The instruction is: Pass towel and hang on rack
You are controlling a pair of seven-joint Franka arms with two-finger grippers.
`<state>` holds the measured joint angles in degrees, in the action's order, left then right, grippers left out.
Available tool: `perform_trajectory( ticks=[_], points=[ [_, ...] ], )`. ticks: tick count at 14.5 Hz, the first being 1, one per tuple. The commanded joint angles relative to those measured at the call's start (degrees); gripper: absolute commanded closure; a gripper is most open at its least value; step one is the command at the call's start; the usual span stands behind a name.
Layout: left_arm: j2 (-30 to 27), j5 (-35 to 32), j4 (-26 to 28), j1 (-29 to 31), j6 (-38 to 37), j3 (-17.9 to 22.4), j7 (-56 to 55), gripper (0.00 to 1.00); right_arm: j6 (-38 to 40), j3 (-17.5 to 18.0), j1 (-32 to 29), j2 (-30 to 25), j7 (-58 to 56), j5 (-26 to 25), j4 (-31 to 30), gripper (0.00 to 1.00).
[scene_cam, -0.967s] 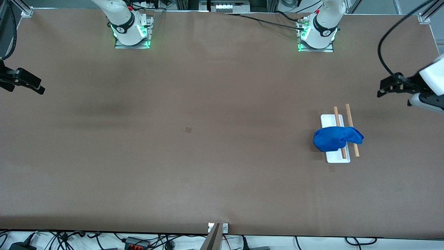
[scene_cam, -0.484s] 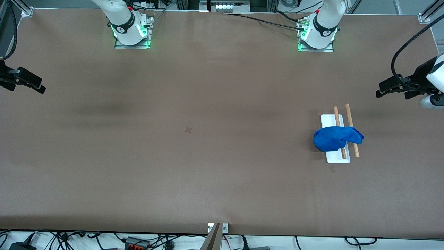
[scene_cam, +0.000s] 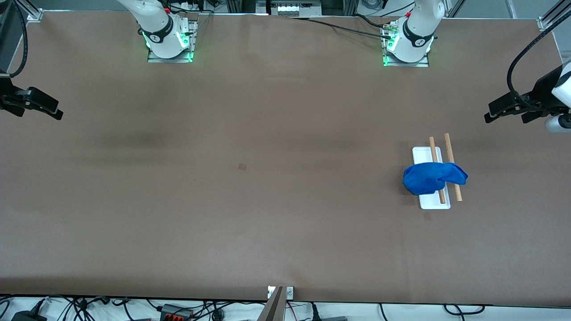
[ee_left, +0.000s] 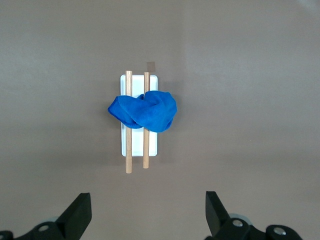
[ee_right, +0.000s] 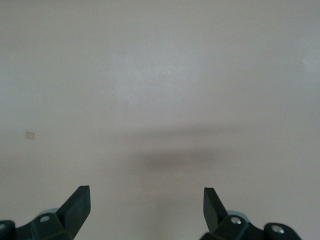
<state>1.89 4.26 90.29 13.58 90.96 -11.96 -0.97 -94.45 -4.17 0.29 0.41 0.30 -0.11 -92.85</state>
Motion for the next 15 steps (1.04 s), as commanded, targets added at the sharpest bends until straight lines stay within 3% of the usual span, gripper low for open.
perform_trajectory(
  ticks=[1, 9, 15],
  points=[
    [-1.97, -0.57, 2.08, -0.49, 0.88, 0.62, -0.26, 0.00, 0.06, 0.31, 0.32, -0.93, -0.39, -0.33, -1.19, 0.00],
    [-2.59, -2.24, 3.23, -0.75, 1.23, 0.62, -0.08, 0.00, -5.29, 0.31, 0.32, -5.06, -0.39, -0.33, -8.22, 0.00],
    [-2.59, -2.24, 3.49, -0.75, 1.23, 0.62, 0.01, 0.00, -5.39, 0.31, 0.32, -5.06, -0.48, -0.33, -7.79, 0.00]
  ],
)
